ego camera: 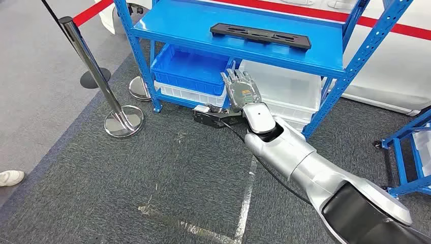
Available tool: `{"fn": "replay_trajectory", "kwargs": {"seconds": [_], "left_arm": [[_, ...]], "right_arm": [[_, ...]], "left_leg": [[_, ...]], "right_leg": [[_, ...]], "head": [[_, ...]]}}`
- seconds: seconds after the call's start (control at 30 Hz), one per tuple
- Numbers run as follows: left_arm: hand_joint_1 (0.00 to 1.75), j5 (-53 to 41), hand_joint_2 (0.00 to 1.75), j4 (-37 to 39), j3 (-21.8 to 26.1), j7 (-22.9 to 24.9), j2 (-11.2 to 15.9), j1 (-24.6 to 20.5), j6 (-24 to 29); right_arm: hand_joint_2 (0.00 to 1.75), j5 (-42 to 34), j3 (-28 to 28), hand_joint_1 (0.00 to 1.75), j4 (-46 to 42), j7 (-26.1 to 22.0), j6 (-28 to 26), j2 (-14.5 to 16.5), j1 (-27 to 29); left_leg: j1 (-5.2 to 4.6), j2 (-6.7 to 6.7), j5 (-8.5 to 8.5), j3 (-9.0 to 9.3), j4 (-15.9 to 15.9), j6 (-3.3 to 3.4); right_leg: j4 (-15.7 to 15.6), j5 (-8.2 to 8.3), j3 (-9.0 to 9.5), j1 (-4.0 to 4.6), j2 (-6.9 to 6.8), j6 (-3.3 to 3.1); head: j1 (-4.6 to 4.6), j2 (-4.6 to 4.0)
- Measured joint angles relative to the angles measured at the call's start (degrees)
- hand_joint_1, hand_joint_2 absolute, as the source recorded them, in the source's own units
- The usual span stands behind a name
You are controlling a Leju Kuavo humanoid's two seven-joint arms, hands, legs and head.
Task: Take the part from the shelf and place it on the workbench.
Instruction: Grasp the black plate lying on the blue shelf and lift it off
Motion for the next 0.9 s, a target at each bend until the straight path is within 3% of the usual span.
{"fn": "replay_trajectory", "kwargs": {"seconds": [0.07,0.13,0.17,0.2,0.23,0.3,0.33,0.4,0.5,0.53,0.6,0.67,0.7,0.73,0.8,0.83,0.9], "left_arm": [[0.00,0.0,0.00,0.0,0.0,0.0,0.0,-0.1,0.1],[0.00,0.0,0.00,0.0,0.0,0.0,0.0,-0.1,0.3],[0.00,0.0,0.00,0.0,0.0,0.0,0.0,-0.2,0.4],[0.00,0.0,0.00,0.0,0.0,0.0,0.0,-0.1,0.4],[0.00,0.1,0.00,0.0,0.0,0.1,0.0,-0.1,0.4],[0.00,0.1,0.00,0.0,0.0,0.3,0.0,0.0,0.7],[0.00,0.1,0.00,0.0,0.0,0.4,0.0,-0.1,0.8],[0.00,0.2,0.00,0.0,0.0,0.8,-0.1,-0.1,1.1],[0.00,0.2,0.00,0.0,0.0,1.4,-0.2,-0.2,1.3],[0.00,0.2,0.00,0.0,0.0,1.4,-0.2,-0.2,1.2],[0.00,0.2,0.00,0.0,0.0,1.5,-0.3,-0.2,1.2],[0.00,0.2,0.00,0.0,0.1,1.5,-0.3,-0.2,1.2],[0.00,0.2,0.00,0.0,0.1,1.5,-0.3,-0.1,1.1],[0.00,0.2,0.00,0.0,0.1,1.4,-0.3,-0.1,1.1],[0.00,0.2,0.00,0.0,0.1,1.1,-0.4,0.0,1.1],[0.00,0.2,0.00,0.0,0.1,1.0,-0.4,0.0,1.1],[0.00,0.2,0.00,0.0,0.1,0.8,-0.3,-0.2,1.1]], "right_arm": [[0.00,0.0,0.0,0.00,0.0,0.2,0.5,-0.3,-0.4],[0.00,0.1,0.0,0.00,-0.1,0.5,1.3,-0.9,-0.7],[0.00,0.1,0.0,0.00,-0.1,0.7,1.5,-1.2,-0.7],[0.00,0.1,0.0,0.00,-0.1,0.8,1.7,-1.5,-0.7],[0.00,0.1,0.0,0.00,-0.1,1.0,1.9,-1.8,-0.8],[0.00,0.1,0.0,0.00,-0.3,1.3,2.4,-2.6,-1.2],[0.00,0.1,0.0,0.00,-0.4,1.4,2.7,-3.0,-1.5],[0.00,0.1,0.0,0.00,-0.8,1.6,3.3,-3.6,-2.0],[0.00,0.2,-0.1,0.00,-1.9,1.9,3.7,-4.4,-2.3],[0.00,0.2,-0.1,0.00,-2.3,1.9,3.9,-4.5,-2.4],[0.00,0.2,-0.1,0.00,-3.1,2.0,4.3,-4.7,-2.8],[0.00,0.2,-0.1,0.00,-3.7,2.0,4.6,-4.7,-2.8],[0.00,0.2,-0.1,0.00,-3.9,2.0,4.7,-4.7,-2.7],[0.00,0.2,-0.1,0.00,-4.1,2.0,4.7,-4.7,-2.7],[0.00,0.2,-0.1,0.00,-4.5,2.0,4.7,-4.7,-2.8],[0.00,0.2,-0.1,0.00,-4.7,2.0,4.7,-4.7,-2.9],[0.00,0.2,-0.1,0.00,-4.9,2.0,4.8,-4.8,-3.0]], "left_leg": [[-0.01,0.01,-0.15,0.18,0.0,0.30],[-0.02,-0.01,-0.55,0.56,0.0,0.69],[0.00,-0.05,-0.81,0.79,0.0,0.74],[0.03,-0.09,-1.12,1.08,0.1,0.69],[0.09,-0.15,-1.47,1.45,0.2,0.57],[0.22,-0.27,-2.34,2.27,0.4,0.15],[0.18,-0.32,-2.75,2.49,0.6,-0.16],[0.06,-0.34,-3.16,2.48,0.8,-0.81],[0.16,-0.20,-3.68,2.42,0.9,-1.72],[0.20,-0.13,-4.35,1.89,2.3,-1.98],[0.23,-0.02,-6.60,-1.32,8.5,-2.34],[0.21,-0.02,-8.05,-6.01,15.7,-2.52],[0.21,-0.02,-7.40,-7.46,17.0,-2.49],[0.18,-0.02,-5.64,-7.81,16.1,-2.35],[0.01,-0.02,-0.40,-5.66,8.9,-1.73],[-0.22,-0.01,1.37,-4.13,5.3,-1.36],[-0.63,0.02,1.89,-2.28,1.3,-0.76]], "right_leg": [[3.8,-1.66,-1.92,-0.09,-0.04,0.19],[11.5,-4.25,-6.21,-0.37,-0.08,0.57],[14.1,-4.50,-8.01,-0.55,-0.10,0.74],[14.8,-3.63,-8.96,-0.73,-0.11,0.91],[13.1,-1.64,-8.79,-0.90,-0.15,1.03],[5.9,3.24,-6.24,-1.12,-0.22,1.09],[2.6,4.58,-4.83,-1.06,-0.23,0.99],[-0.1,4.60,-3.51,-0.81,-0.17,0.52],[-1.1,4.12,-2.81,-0.86,0.00,-0.44],[-1.4,4.01,-2.38,-1.00,0.01,-0.79],[-1.6,3.62,-1.54,-1.08,0.01,-1.40],[-1.6,3.08,-0.88,-0.94,0.01,-1.72],[-1.6,2.74,-0.48,-0.87,0.03,-1.77],[-1.6,2.37,0.03,-0.81,0.06,-1.76],[-1.6,1.48,1.21,-0.73,0.11,-1.60],[-1.6,1.05,1.62,-0.61,0.13,-1.39],[-1.6,0.47,1.82,-0.47,0.15,-0.86]], "head": [[0.02,0.00],[0.03,0.00],[0.03,0.00],[0.03,0.00],[0.04,0.00],[0.05,0.00],[0.07,0.01],[0.01,0.01],[-0.03,0.01],[-0.12,0.01],[-0.29,0.01],[-0.38,0.00],[-0.38,0.00],[-0.39,0.00],[-0.38,0.00],[-0.34,0.00],[-0.35,0.00]]}}
